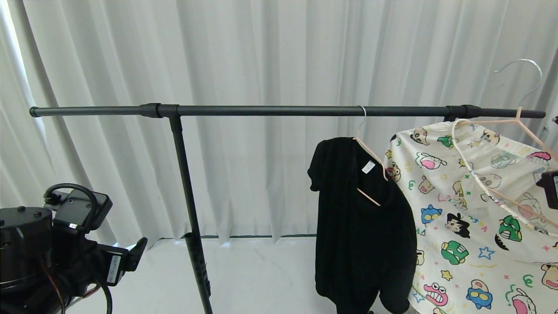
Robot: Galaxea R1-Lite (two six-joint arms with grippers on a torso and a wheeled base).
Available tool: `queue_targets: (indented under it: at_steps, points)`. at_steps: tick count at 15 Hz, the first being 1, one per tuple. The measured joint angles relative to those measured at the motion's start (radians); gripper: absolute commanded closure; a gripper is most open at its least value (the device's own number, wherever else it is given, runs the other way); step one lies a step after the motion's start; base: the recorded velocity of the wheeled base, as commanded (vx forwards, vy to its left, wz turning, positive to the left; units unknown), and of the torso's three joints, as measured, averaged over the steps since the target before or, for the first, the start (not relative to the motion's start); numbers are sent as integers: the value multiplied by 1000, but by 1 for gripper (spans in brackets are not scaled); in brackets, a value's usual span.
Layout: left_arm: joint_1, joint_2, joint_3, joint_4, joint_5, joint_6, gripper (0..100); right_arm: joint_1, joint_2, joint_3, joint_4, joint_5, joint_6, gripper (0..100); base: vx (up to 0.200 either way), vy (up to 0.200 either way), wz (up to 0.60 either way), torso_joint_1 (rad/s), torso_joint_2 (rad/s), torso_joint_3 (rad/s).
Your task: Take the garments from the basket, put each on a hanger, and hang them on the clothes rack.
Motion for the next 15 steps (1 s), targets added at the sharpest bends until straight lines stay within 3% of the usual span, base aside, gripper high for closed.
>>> queue_targets:
  at_steps: [6,15]
  points:
    - [-1,-1,0,0,-1,0,0,7,4,26,3,-2,-1,100,200,0,0,3,2,2]
    - [-58,-11,4,0,-2,-4,0,8,44,29,-13,-2,-17,100,0,0,0,0,0,0]
